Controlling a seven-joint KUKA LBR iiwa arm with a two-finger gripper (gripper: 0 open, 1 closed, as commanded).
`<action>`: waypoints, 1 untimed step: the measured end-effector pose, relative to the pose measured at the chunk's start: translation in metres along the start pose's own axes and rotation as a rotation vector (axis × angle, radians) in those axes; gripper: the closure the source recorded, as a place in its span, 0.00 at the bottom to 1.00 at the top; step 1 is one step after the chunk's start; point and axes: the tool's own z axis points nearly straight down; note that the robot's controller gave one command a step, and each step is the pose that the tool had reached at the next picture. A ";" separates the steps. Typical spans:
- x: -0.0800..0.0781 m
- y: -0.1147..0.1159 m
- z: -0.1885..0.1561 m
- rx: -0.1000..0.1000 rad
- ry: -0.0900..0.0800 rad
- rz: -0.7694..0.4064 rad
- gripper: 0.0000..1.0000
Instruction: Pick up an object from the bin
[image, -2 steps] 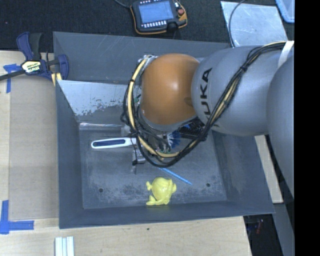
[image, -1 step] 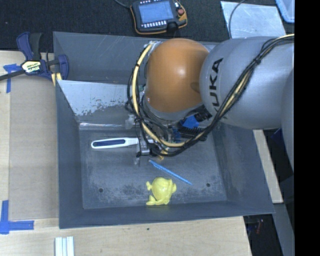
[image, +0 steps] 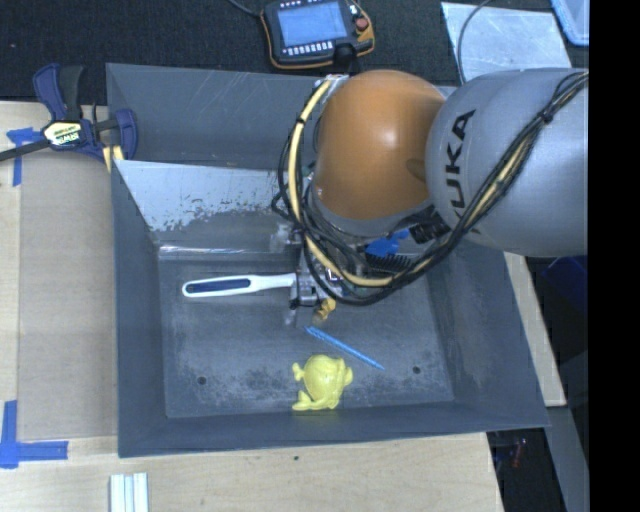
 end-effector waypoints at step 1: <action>0.002 -0.016 -0.012 0.001 0.006 -0.150 0.00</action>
Offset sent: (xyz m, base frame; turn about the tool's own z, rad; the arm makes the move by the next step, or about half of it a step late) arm -0.0419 -0.0050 0.0054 -0.1352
